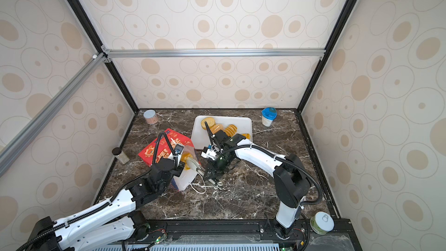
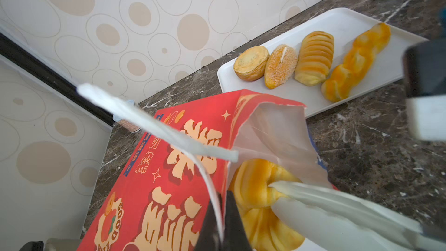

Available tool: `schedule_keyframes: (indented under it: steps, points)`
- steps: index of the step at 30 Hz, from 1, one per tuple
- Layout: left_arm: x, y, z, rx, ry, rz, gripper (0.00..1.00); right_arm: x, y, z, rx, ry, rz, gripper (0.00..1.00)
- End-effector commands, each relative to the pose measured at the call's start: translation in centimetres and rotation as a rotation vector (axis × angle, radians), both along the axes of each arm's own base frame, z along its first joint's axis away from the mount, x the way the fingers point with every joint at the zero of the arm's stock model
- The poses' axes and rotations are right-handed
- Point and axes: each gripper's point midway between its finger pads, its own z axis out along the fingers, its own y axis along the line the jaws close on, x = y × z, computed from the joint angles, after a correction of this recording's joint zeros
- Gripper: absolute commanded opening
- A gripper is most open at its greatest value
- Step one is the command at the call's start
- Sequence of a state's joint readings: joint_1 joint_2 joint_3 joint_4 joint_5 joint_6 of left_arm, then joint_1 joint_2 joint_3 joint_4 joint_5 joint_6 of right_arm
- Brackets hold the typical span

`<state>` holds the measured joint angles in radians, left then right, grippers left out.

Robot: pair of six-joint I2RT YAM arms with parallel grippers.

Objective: Take the fake bread out of the paper bag

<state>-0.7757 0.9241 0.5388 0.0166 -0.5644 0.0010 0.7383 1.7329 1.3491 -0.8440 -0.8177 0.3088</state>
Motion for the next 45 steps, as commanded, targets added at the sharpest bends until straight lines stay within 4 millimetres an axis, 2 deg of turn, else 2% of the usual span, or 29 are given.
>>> schedule_keyframes:
  steps: [1, 5, 10, 14, 19, 23, 28, 33, 36, 45]
  points:
    - [1.6, 0.5, 2.5, -0.140, -0.033, 0.056, 0.00, 0.1, 0.4, 2.7, 0.096, -0.038, 0.020, 0.00]
    - [3.3, 1.9, 2.9, -0.184, -0.032, 0.104, 0.00, 0.9, 0.3, 3.8, 0.146, -0.033, 0.001, 0.00]
    - [5.8, 3.5, 3.0, -0.189, -0.013, 0.163, 0.00, 2.2, -0.8, 4.9, 0.179, -0.047, -0.044, 0.00]
    - [7.4, 3.7, 3.6, -0.188, -0.032, 0.162, 0.00, 3.2, -1.9, 5.8, 0.203, -0.068, -0.076, 0.00]
    - [8.9, 4.8, 3.1, -0.177, -0.016, 0.202, 0.00, 5.8, -3.7, 6.8, 0.253, -0.091, -0.180, 0.00]
    - [9.2, 5.9, 3.3, -0.170, -0.017, 0.221, 0.00, 8.6, -5.0, 6.9, 0.272, -0.117, -0.256, 0.00]
    - [8.1, 6.8, 3.8, -0.152, -0.029, 0.215, 0.00, 12.9, -5.0, 5.4, 0.302, -0.099, -0.332, 0.00]
    - [6.3, 6.7, 4.8, -0.174, -0.051, 0.159, 0.00, 16.5, -2.8, 3.4, 0.357, -0.001, -0.344, 0.00]
    - [5.3, 7.0, 5.4, -0.183, -0.060, 0.156, 0.00, 17.7, -1.9, 1.8, 0.372, 0.073, -0.348, 0.00]
    - [3.1, 7.5, 5.0, -0.159, -0.046, 0.120, 0.00, 19.7, -0.5, -3.2, 0.429, 0.255, -0.413, 0.00]
